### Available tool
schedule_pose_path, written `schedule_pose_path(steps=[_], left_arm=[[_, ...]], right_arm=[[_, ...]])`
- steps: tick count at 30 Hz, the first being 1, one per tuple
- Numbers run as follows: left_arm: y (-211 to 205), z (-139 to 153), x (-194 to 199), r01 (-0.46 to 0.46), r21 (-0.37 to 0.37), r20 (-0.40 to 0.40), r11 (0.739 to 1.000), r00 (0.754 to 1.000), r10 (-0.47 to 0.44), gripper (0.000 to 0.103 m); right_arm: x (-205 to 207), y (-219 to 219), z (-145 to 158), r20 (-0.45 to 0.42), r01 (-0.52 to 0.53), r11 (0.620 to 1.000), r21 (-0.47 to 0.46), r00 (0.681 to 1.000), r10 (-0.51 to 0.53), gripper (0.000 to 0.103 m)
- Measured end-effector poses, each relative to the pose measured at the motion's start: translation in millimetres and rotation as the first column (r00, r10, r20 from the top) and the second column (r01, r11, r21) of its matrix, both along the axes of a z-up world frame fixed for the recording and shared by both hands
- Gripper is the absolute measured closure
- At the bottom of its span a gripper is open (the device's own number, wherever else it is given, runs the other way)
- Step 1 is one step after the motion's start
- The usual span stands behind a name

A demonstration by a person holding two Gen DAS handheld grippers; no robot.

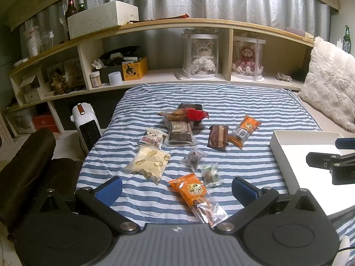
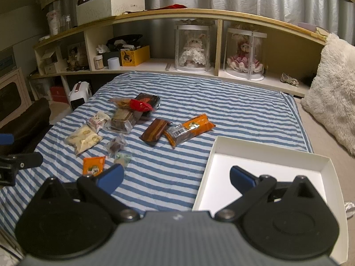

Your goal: Organize snacks

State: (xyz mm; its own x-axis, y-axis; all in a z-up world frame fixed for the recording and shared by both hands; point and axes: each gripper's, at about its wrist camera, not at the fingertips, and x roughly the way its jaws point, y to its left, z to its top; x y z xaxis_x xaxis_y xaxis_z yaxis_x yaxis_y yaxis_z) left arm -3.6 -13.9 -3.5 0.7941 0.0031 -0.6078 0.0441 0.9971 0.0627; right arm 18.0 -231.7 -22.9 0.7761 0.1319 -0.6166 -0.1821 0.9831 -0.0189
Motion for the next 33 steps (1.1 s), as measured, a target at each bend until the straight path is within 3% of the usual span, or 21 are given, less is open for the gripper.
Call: schedule_pose_path(steps=[33], left_arm=[[-8.0, -2.5, -0.2, -0.001, -0.001, -0.005, 1.0, 1.0, 0.001, 0.0]], right_arm=[[-1.5, 0.8, -1.4, -0.007, -0.001, 1.0, -0.006, 1.0, 0.001, 0.001]])
